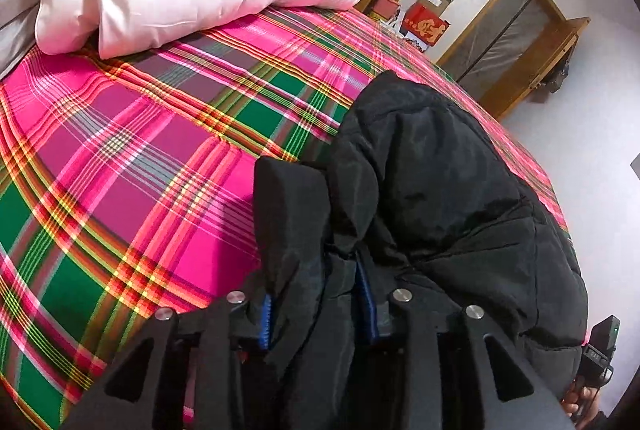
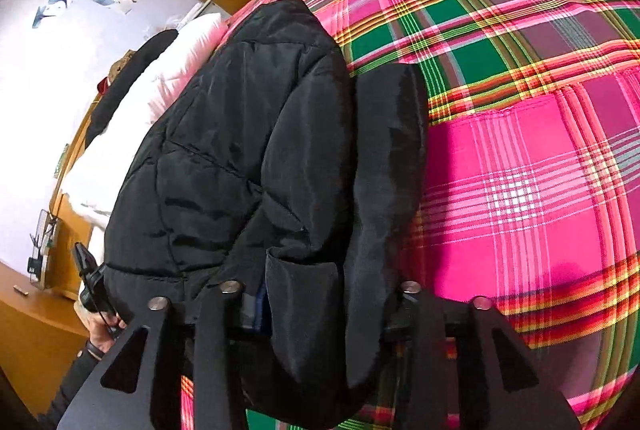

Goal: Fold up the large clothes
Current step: 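Lay the folded edge down and open both grippers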

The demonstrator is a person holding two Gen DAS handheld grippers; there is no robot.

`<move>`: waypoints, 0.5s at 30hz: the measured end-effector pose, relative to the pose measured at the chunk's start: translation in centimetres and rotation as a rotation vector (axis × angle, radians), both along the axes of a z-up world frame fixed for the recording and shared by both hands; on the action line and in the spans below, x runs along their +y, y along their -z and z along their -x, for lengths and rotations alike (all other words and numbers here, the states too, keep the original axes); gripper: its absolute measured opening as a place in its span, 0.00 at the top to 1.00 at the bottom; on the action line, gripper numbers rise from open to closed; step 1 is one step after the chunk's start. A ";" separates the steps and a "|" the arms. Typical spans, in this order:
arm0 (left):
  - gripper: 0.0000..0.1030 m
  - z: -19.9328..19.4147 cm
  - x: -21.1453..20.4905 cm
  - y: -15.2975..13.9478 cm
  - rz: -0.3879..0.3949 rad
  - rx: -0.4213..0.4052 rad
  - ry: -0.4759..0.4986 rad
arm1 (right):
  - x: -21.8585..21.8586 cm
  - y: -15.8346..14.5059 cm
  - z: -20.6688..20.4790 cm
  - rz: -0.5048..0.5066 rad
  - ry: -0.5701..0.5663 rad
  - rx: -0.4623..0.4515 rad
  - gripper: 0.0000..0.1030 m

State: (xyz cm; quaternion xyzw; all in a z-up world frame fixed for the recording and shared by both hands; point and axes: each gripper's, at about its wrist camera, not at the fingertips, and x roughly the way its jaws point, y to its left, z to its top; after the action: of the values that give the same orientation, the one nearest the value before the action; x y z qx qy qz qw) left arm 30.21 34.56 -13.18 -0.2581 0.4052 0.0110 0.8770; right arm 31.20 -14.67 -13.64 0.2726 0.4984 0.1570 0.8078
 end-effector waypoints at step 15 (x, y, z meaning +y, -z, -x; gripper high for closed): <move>0.55 6.9 2.4 -6.4 -0.013 -0.107 -0.155 | 0.0 -8.5 4.6 0.194 0.061 -0.157 0.46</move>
State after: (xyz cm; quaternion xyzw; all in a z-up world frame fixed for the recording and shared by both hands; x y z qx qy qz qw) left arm 23.35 36.96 -6.74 -0.2833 0.3365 0.0675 0.8955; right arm 26.57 -14.72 -5.15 0.1952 0.4380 0.1045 0.8713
